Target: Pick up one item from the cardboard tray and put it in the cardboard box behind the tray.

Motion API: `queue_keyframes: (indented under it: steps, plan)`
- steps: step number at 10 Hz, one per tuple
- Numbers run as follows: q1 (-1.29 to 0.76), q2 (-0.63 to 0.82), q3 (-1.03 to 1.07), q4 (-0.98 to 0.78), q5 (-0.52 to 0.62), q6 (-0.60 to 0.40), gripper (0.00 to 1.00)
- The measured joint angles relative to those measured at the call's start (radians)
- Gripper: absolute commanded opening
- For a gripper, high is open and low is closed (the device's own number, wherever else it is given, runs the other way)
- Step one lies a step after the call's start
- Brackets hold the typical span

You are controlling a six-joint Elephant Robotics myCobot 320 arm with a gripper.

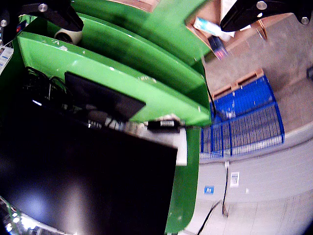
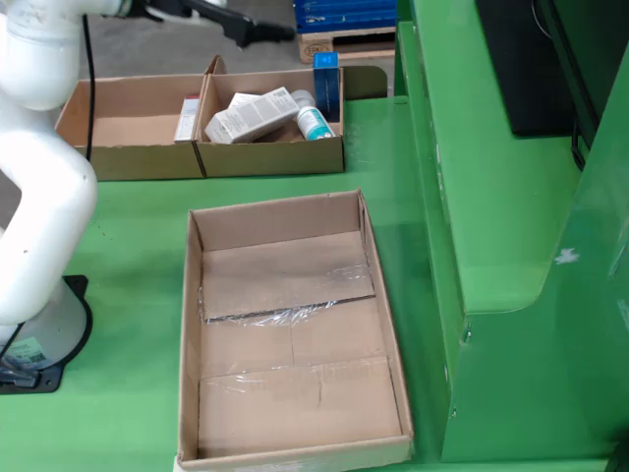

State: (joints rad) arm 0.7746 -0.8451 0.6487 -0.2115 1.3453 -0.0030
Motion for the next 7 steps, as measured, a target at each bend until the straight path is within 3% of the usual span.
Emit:
queue_keyframes:
  steps: [3, 7]
  plan:
    - [-0.152, -0.130, 0.146, -0.153, 0.152, -0.155, 1.00]
    - [-0.347, -0.132, 0.348, -0.344, 0.343, -0.348, 1.00]
